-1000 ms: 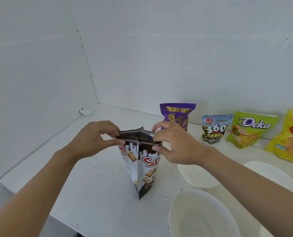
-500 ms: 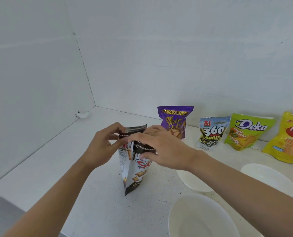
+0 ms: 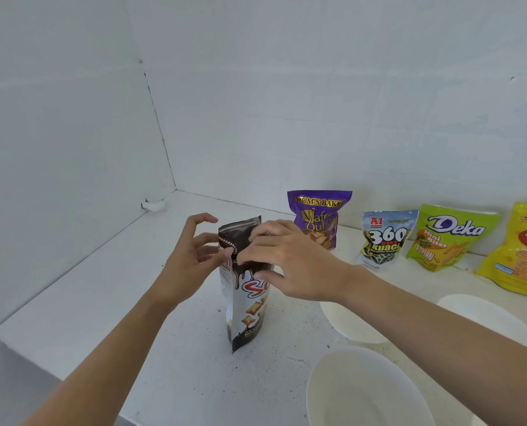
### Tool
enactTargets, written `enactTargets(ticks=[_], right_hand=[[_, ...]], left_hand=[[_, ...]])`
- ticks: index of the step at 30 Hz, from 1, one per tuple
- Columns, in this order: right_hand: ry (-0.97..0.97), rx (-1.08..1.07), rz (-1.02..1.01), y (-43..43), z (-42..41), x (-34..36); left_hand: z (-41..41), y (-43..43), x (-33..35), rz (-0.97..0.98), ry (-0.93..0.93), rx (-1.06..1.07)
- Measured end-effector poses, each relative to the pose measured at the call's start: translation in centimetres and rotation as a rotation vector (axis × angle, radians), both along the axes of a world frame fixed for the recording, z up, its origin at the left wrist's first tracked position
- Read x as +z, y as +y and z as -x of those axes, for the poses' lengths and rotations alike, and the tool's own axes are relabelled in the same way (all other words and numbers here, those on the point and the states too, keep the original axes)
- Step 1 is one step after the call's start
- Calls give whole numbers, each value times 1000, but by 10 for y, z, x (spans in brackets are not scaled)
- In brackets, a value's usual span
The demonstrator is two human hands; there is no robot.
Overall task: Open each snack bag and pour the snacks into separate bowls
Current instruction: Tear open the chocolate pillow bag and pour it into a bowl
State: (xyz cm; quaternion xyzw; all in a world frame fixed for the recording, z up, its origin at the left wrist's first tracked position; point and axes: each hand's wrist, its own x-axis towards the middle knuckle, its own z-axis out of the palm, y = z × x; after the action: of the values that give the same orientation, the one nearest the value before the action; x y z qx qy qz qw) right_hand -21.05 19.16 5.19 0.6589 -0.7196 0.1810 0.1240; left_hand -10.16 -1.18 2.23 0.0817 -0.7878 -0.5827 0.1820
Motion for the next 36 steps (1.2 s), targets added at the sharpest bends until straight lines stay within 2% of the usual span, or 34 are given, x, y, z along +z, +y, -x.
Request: enactTargets(ticks=[3,6,12,19,23,28,32,36], right_hand=[[12,28,4,-8,-5,-1],[57,35,12,-15,-9,-2],[18,-19,151,-26,-9,-2],[-213,-88,175,-36,-7,5],[-382,-220,333,-37,-3,19],[-610,-357,462,-29,10,36],[-752,-425,539,-21,22,52],[-803,-452,578,-14,29,67]], left_hand=[[-9,6,-13,-122,-21,73],[-25,12,-34,-156,-82,116],[-59,35,-80,-171,-126,37],[-55,62,-90,-252,-59,86],[-53,62,-94,-173,58,183],[-46,53,-86,-179,198,290],[-35,57,-76,-227,278,253],[-20,68,-73,-352,284,243]])
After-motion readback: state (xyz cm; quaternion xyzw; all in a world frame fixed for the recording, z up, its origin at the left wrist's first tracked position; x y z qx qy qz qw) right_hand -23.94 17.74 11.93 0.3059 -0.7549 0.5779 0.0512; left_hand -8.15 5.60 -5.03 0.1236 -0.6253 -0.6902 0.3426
